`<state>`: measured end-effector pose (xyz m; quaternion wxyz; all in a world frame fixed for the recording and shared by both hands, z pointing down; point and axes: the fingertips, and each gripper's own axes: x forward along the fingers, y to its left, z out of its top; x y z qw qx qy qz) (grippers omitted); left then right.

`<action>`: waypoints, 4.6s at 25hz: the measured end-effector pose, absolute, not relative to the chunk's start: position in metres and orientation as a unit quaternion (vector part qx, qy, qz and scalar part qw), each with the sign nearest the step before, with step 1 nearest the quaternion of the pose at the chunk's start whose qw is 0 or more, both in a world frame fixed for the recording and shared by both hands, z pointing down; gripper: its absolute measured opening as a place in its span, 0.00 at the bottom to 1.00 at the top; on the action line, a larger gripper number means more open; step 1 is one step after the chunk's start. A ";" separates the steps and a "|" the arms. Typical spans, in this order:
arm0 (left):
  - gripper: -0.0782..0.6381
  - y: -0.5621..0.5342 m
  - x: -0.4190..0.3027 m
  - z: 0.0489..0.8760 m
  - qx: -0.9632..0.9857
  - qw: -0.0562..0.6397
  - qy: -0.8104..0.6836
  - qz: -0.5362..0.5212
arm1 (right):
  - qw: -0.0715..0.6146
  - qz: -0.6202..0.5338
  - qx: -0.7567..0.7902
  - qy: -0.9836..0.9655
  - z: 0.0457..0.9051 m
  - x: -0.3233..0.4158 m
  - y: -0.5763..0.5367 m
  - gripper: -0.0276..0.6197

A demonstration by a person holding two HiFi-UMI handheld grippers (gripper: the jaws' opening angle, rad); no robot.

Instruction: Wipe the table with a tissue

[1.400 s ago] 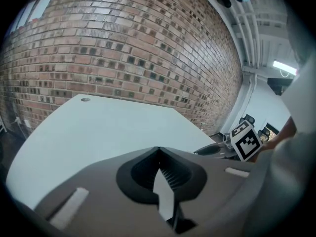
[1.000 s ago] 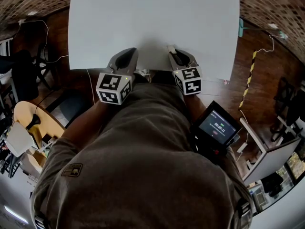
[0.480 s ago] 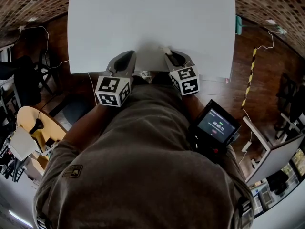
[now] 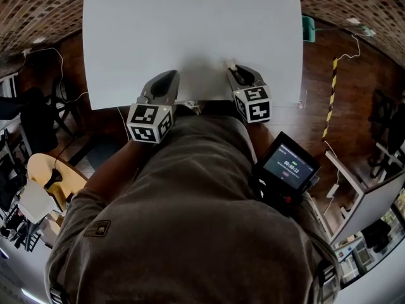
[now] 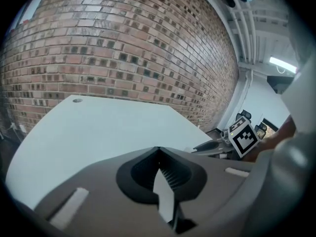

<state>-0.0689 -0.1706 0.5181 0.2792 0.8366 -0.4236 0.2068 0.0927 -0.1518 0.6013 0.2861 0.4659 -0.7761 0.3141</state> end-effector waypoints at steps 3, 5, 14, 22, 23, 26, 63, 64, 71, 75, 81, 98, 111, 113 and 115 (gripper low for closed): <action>0.11 -0.173 -0.064 0.521 0.841 0.278 -0.414 0.209 | 0.285 0.318 0.482 -0.765 0.602 0.105 -0.153 0.18; 0.11 -0.176 -0.060 0.523 0.844 0.278 -0.407 0.210 | 0.283 0.319 0.494 -0.758 0.603 0.114 -0.154 0.18; 0.11 -0.185 -0.047 0.529 0.852 0.278 -0.392 0.209 | 0.276 0.328 0.527 -0.734 0.606 0.137 -0.150 0.18; 0.11 -0.180 -0.061 0.524 0.842 0.283 -0.412 0.205 | 0.286 0.324 0.485 -0.760 0.603 0.104 -0.146 0.18; 0.11 -0.179 -0.063 0.523 0.840 0.283 -0.416 0.204 | 0.287 0.322 0.477 -0.765 0.603 0.098 -0.146 0.18; 0.11 -0.177 -0.070 0.521 0.835 0.284 -0.426 0.200 | 0.290 0.316 0.454 -0.781 0.601 0.078 -0.146 0.18; 0.11 -0.096 -0.083 0.487 0.894 0.189 -0.371 0.164 | 0.193 0.295 0.517 -0.780 0.517 0.044 -0.061 0.19; 0.11 -0.093 -0.082 0.483 0.895 0.172 -0.376 0.167 | 0.189 0.292 0.513 -0.785 0.514 0.044 -0.059 0.19; 0.11 -0.066 -0.066 0.478 0.889 0.126 -0.403 0.176 | 0.151 0.262 0.500 -0.812 0.485 0.053 -0.038 0.19; 0.11 -0.043 -0.048 0.475 0.881 0.134 -0.419 0.171 | 0.129 0.251 0.498 -0.820 0.471 0.073 -0.018 0.19; 0.11 -0.015 -0.035 0.468 0.873 0.139 -0.438 0.163 | 0.113 0.239 0.487 -0.833 0.462 0.085 0.007 0.18; 0.11 0.010 -0.025 0.466 0.865 0.142 -0.457 0.154 | 0.103 0.209 0.471 -0.851 0.450 0.093 0.023 0.18; 0.11 0.017 -0.022 0.462 0.869 0.135 -0.448 0.160 | 0.102 0.211 0.475 -0.848 0.454 0.096 0.033 0.18; 0.11 0.018 -0.024 0.461 0.868 0.136 -0.449 0.161 | 0.102 0.212 0.474 -0.848 0.455 0.094 0.034 0.18; 0.11 0.019 -0.025 0.462 0.867 0.137 -0.450 0.162 | 0.102 0.213 0.473 -0.849 0.456 0.093 0.035 0.18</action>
